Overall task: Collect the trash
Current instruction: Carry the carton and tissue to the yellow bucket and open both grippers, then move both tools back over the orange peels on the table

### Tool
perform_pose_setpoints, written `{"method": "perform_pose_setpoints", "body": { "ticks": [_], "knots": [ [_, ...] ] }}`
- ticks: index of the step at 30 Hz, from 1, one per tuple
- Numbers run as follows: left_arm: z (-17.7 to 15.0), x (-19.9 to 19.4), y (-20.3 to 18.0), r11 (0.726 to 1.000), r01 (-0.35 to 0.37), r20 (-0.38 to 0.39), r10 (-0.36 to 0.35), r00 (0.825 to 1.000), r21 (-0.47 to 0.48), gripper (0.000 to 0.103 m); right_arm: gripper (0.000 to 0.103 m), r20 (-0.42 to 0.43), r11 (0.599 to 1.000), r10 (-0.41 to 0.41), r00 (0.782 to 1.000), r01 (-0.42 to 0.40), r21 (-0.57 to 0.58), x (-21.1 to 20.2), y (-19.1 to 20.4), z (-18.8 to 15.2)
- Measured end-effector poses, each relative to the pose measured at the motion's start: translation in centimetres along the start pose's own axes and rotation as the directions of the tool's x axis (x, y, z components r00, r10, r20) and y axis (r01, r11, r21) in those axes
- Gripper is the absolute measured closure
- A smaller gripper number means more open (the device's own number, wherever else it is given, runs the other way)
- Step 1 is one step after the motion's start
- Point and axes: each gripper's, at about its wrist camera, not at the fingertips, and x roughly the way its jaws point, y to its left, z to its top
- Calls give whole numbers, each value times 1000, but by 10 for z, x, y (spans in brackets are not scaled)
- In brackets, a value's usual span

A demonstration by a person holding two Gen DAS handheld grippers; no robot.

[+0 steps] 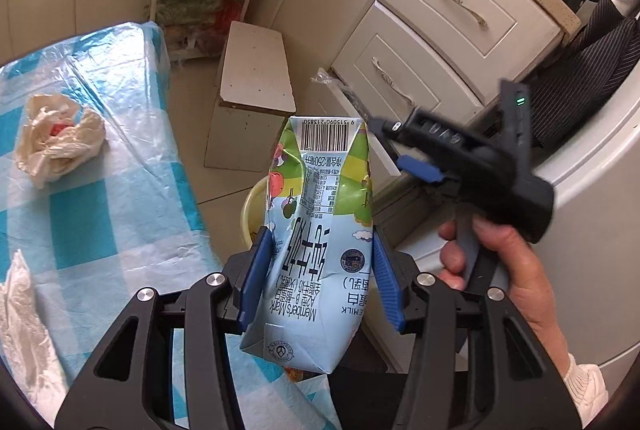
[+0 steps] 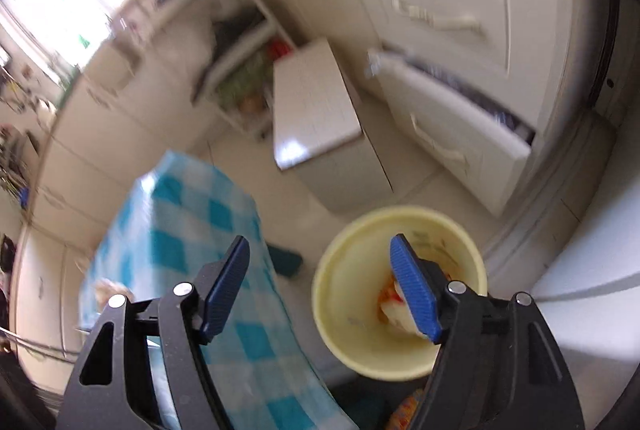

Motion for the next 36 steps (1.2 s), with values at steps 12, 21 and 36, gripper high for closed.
{"method": "perform_pose_setpoints", "body": {
  "ticks": [12, 21, 36],
  "knots": [
    [25, 113, -34, 997, -79, -123, 76, 989, -22, 55, 21, 236, 999, 26, 972, -34, 31, -39, -3, 26],
    [22, 82, -27, 993, -115, -57, 114, 992, -27, 47, 21, 246, 999, 20, 969, -30, 38, -39, -1, 27],
    [-13, -88, 20, 933, -359, 229, 354, 907, -21, 21, 14, 306, 932, -25, 952, 133, -338, -42, 99, -9]
  ]
}}
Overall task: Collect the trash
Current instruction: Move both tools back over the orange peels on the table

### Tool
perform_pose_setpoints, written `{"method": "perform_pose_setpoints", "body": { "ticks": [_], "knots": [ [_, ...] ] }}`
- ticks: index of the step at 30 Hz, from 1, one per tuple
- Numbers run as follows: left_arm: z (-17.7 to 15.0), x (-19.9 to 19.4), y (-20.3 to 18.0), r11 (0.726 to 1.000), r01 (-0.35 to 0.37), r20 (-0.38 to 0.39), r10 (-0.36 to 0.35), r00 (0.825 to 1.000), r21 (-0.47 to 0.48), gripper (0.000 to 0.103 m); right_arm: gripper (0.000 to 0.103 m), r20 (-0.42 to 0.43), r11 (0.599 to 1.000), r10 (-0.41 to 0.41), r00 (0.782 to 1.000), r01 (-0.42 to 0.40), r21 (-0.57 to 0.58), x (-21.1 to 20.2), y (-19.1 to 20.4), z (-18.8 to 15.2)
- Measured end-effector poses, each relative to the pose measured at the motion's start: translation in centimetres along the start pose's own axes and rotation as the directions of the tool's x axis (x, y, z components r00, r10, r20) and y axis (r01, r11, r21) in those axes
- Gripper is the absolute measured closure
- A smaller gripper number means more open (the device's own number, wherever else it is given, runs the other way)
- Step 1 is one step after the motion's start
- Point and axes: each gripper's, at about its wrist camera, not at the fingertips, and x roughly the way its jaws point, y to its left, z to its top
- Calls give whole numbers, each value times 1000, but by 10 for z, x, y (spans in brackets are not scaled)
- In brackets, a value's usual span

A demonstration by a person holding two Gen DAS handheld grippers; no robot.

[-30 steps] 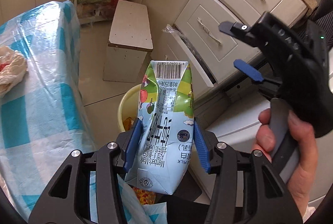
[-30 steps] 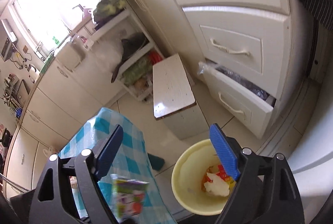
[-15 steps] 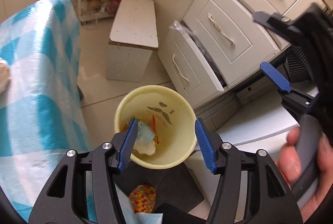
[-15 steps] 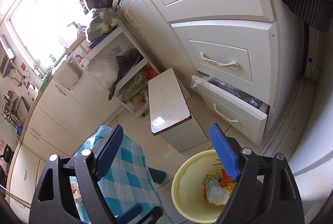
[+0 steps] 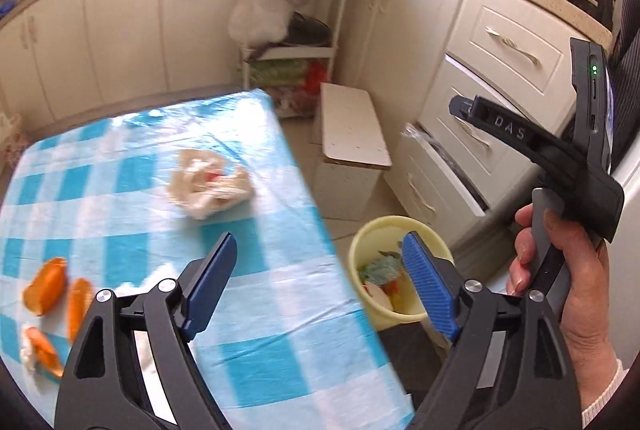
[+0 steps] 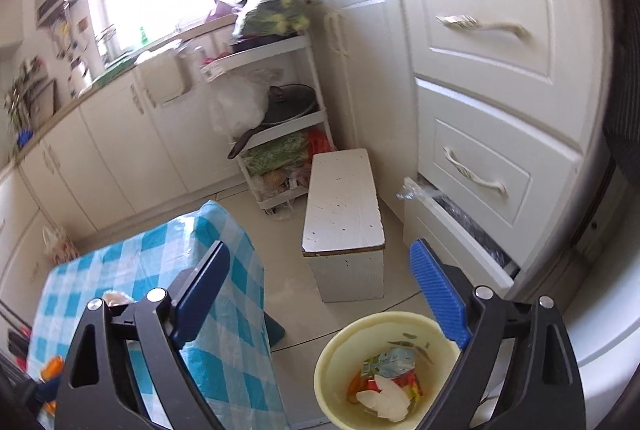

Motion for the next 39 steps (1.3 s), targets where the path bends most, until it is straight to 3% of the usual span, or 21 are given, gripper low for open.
{"method": "perform_pose_setpoints", "body": {
  "ticks": [8, 16, 23, 39],
  "knots": [
    [-6, -36, 52, 993, -104, 51, 107, 993, -57, 16, 10, 69, 972, 23, 997, -6, -234, -21, 68, -4],
    [-12, -56, 97, 976, -180, 58, 188, 980, -125, 12, 8, 97, 955, 95, 991, -63, -289, -42, 106, -5],
    [-17, -64, 114, 969, -196, 54, 206, 977, -154, 12, 8, 98, 931, 115, 989, -73, -357, -46, 134, -12],
    [-18, -61, 116, 967, -201, 42, 210, 977, -159, 12, 8, 102, 921, 116, 988, -68, -385, -48, 142, -17]
  ]
}}
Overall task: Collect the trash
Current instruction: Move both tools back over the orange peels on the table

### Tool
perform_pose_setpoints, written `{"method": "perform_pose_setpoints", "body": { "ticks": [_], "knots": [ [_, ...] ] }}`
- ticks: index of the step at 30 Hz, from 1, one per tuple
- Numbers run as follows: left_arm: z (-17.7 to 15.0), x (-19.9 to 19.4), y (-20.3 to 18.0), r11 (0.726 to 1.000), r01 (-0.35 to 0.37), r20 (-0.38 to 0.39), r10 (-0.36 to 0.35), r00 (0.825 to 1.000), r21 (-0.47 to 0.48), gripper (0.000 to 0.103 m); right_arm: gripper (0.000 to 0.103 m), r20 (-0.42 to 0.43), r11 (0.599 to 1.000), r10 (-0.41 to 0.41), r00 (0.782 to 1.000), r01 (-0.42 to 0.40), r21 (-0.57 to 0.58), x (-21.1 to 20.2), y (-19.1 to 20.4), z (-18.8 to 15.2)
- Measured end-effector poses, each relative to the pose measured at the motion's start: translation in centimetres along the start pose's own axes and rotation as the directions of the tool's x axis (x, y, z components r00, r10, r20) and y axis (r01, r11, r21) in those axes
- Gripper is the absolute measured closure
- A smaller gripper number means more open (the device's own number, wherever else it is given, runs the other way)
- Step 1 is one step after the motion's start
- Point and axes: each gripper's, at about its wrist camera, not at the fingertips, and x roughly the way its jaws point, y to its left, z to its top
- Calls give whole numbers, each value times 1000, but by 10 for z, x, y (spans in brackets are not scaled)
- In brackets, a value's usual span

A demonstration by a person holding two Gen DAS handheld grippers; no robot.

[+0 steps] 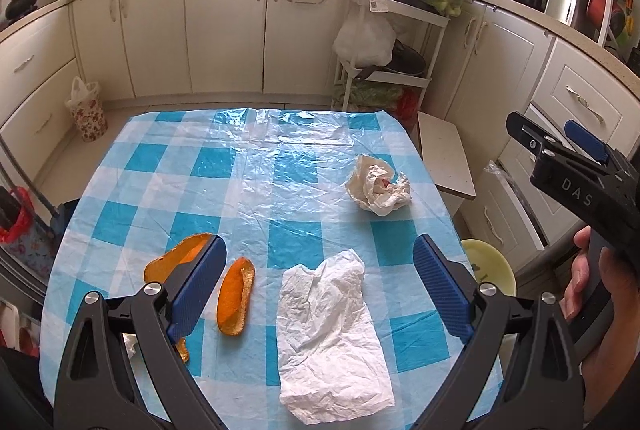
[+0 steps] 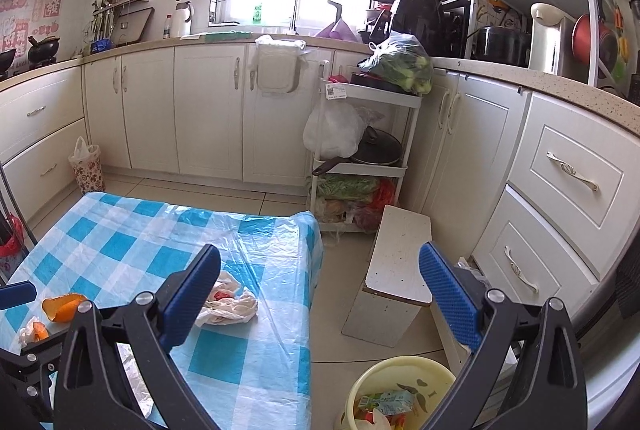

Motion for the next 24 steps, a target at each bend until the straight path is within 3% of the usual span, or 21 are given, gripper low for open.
{"method": "perform_pose_setpoints", "body": {
  "ticks": [24],
  "knots": [
    [-1, 7, 9, 1000, -7, -17, 7, 1000, -22, 12, 8, 7, 1000, 8, 1000, -8, -30, 0, 7, 1]
  ]
}}
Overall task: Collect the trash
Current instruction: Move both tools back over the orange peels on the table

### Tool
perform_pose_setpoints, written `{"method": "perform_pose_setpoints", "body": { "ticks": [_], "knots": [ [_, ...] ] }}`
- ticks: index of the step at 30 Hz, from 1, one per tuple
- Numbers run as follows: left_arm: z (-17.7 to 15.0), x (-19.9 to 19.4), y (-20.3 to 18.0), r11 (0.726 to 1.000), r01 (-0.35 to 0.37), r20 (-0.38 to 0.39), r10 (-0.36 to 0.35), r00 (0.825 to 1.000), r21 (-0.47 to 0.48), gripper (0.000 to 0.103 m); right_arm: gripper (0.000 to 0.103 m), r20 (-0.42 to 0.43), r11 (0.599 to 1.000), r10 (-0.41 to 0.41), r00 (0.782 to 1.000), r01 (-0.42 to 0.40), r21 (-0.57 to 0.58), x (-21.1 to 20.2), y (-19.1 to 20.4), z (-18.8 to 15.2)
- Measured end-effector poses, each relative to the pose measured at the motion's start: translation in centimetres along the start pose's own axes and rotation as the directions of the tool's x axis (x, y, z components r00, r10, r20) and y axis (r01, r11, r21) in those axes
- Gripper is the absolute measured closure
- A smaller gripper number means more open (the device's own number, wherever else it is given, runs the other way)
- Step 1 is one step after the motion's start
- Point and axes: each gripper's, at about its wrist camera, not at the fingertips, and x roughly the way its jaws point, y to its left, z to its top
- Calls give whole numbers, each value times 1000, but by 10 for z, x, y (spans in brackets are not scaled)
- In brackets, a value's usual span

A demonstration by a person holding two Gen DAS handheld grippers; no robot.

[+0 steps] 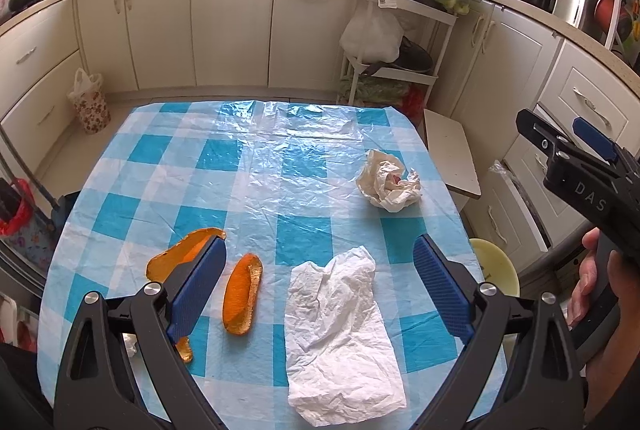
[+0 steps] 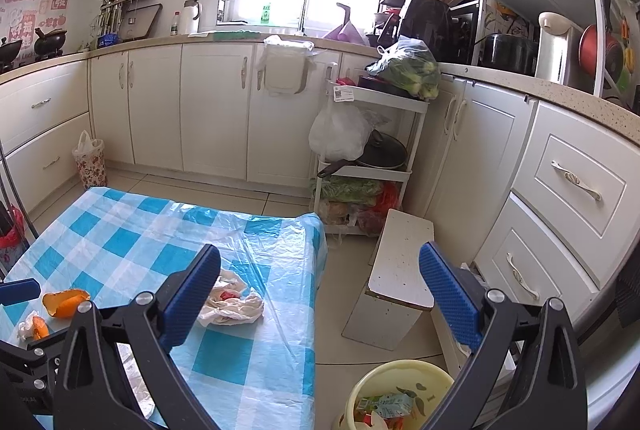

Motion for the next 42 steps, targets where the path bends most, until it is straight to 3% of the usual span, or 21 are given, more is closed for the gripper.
{"method": "perform_pose_setpoints", "body": {
  "ticks": [42],
  "knots": [
    [3, 11, 40, 998, -50, -20, 49, 999, -49, 11, 8, 16, 990, 27, 1000, -25, -139, -1, 37, -1]
  ]
}}
